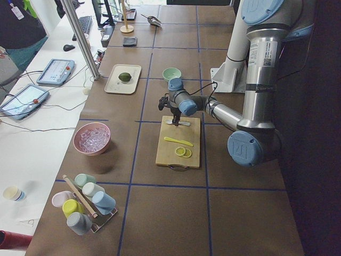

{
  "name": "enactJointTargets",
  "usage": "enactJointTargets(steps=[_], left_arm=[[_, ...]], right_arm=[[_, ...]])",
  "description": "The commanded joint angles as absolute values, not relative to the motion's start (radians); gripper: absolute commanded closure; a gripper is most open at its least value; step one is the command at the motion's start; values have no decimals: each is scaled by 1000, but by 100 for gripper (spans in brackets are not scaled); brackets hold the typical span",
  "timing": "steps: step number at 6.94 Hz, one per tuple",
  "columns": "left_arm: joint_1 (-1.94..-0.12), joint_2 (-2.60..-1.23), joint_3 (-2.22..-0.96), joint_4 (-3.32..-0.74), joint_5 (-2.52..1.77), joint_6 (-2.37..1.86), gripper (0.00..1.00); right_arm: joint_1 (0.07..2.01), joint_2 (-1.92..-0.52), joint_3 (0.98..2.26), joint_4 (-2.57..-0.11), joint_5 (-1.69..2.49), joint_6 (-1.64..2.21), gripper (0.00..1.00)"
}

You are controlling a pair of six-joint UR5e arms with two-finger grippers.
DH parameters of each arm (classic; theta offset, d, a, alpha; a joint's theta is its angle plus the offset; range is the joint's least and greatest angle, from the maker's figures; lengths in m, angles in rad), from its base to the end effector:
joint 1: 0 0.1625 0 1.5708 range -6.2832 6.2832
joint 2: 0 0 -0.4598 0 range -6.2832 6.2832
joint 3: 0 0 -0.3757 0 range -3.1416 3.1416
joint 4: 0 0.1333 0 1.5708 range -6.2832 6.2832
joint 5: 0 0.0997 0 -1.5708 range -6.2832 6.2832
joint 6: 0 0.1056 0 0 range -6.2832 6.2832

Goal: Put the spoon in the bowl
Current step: 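Lower the left gripper and grasp the white spoon's handle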

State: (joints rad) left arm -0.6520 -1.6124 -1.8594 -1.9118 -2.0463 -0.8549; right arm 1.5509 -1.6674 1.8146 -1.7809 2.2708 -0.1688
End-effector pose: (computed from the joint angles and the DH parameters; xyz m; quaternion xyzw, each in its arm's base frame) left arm 0.3546 -0.3776 0.5116 0.0299 0.3886 0.1068 0.9147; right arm 0.0569 -0.4229 0.6519 -0.0040 -0.3440 -0.0777 0.9357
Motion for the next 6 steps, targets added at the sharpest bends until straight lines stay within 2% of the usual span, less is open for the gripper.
enactJointTargets(steps=[1, 3, 5, 6], left_arm=[[-652, -1611, -1859, -1913, -2045, -854, 85], [-652, -1609, -1865, -1913, -2043, -854, 100], [-650, -1649, -1940, -1845, -2046, -850, 100], [-649, -1761, -1963, -1722, -2045, -847, 100]], right_arm=[[1551, -1667, 1815, -1781, 2270, -170, 0], [1551, -1667, 1818, -1781, 2270, -170, 0], [1551, -1667, 1818, -1781, 2272, -170, 0], [1551, -1669, 1818, -1781, 2272, -170, 0]])
